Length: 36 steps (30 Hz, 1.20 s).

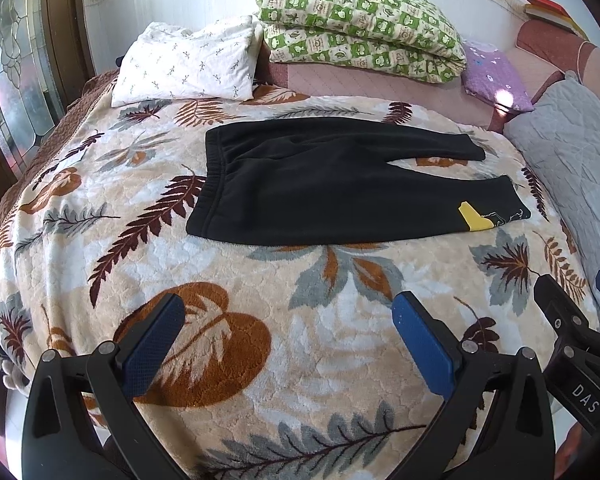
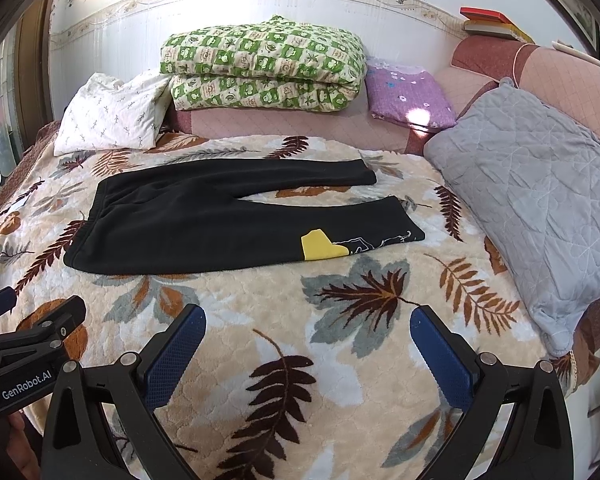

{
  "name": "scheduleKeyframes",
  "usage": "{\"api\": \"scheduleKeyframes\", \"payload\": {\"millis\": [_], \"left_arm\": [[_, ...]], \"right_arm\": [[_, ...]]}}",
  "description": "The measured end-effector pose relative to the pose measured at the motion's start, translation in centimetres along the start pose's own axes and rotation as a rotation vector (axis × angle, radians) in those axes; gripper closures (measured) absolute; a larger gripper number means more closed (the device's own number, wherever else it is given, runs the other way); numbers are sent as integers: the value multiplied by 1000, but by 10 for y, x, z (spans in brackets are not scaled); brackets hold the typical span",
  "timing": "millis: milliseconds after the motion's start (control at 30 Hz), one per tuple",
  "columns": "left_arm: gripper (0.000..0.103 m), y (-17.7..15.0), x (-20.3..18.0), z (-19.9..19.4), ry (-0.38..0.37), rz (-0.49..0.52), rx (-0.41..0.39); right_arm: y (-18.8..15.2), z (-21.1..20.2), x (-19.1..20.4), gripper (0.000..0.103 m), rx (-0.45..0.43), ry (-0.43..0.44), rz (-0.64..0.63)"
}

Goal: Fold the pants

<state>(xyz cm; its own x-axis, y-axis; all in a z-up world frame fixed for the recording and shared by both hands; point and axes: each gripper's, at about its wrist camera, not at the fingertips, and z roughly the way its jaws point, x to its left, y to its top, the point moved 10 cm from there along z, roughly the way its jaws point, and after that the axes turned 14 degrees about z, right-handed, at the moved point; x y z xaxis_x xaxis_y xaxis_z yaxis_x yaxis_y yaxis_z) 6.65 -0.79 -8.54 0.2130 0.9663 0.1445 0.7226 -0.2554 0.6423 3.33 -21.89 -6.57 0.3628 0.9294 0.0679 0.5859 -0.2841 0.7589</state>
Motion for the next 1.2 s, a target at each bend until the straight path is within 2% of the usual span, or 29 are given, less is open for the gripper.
{"api": "scheduleKeyframes", "payload": {"millis": [933, 1100, 1200], "left_arm": [[0, 5, 3, -3, 5, 13, -5], [0, 13, 2, 4, 2, 30, 27], [0, 22, 4, 12, -29, 46, 66]], "right_arm": [[3, -1, -1, 0, 6, 2, 3], [5, 0, 0, 0, 17, 24, 0], [13, 6, -2, 0, 33, 42, -8]]}}
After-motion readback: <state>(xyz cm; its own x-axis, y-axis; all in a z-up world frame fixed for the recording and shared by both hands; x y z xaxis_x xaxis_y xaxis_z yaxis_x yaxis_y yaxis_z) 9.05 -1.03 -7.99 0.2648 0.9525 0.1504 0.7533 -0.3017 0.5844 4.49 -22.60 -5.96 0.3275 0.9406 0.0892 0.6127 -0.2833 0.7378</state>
